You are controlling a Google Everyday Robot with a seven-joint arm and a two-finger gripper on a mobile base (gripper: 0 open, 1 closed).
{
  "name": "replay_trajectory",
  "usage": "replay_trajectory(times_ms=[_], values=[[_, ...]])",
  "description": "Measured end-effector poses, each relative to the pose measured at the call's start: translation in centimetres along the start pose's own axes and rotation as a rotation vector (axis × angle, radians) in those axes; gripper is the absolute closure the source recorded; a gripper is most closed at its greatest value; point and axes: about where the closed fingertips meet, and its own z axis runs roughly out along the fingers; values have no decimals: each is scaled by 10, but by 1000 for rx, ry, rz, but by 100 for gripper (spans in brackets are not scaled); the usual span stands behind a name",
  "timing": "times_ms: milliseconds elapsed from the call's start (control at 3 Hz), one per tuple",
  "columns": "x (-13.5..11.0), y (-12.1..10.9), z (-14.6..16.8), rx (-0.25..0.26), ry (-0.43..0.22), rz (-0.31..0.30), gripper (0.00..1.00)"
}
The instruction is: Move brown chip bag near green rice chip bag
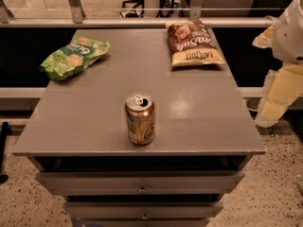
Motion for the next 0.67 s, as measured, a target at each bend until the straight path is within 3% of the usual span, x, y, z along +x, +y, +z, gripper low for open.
replay_trajectory(times_ms=[333, 667], values=[[-1, -1, 0, 3, -3, 0, 0], [-9, -20, 13, 9, -43, 4, 0]])
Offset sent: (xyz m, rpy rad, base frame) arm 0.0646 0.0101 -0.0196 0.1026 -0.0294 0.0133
